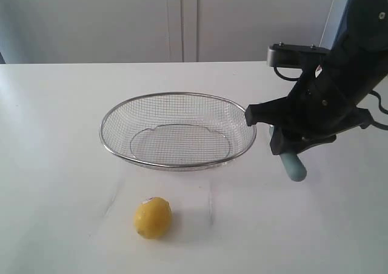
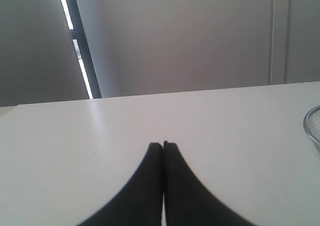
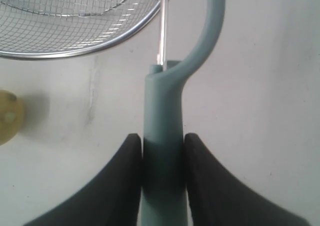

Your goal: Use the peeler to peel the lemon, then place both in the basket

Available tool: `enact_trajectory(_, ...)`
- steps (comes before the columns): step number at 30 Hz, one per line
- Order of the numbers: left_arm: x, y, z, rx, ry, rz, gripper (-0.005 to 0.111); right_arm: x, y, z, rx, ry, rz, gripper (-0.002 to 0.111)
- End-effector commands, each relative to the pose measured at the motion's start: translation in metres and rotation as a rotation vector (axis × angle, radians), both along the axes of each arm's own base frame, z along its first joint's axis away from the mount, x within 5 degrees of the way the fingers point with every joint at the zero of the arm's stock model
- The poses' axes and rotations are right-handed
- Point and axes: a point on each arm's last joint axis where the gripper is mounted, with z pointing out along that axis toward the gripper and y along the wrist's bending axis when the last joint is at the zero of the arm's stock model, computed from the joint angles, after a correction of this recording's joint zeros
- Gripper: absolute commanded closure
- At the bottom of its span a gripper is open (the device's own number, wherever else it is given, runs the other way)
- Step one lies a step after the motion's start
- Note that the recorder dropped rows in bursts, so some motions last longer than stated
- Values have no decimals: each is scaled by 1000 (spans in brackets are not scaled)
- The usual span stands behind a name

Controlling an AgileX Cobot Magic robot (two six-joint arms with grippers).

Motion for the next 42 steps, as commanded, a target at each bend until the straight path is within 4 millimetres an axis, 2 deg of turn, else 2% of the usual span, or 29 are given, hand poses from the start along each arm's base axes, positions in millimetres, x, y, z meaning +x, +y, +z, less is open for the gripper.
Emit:
enact_trajectory(1,0,0,1,-10,-22,5,107,-1,-2,3,9,-19,-2,108)
enact_trajectory(11,0,0,1,-18,-23,5,107,0,-1,3,17,-29,-7,108)
enact_trajectory(17,-1,1,6,-86,-69,5,107,0,0,4,27,-32,-11,108)
enact_trajectory(32,-22,-8,58,-64,119,-61,107,1,0,4,36,-35,-14,108)
enact_trajectory(37,-33,-7,73,27,175,-52,107,1,0,4,36,-35,-14,108)
enact_trajectory(42,-45,-5,79,101,290,-27,107,1,0,4,36,-35,-14,108)
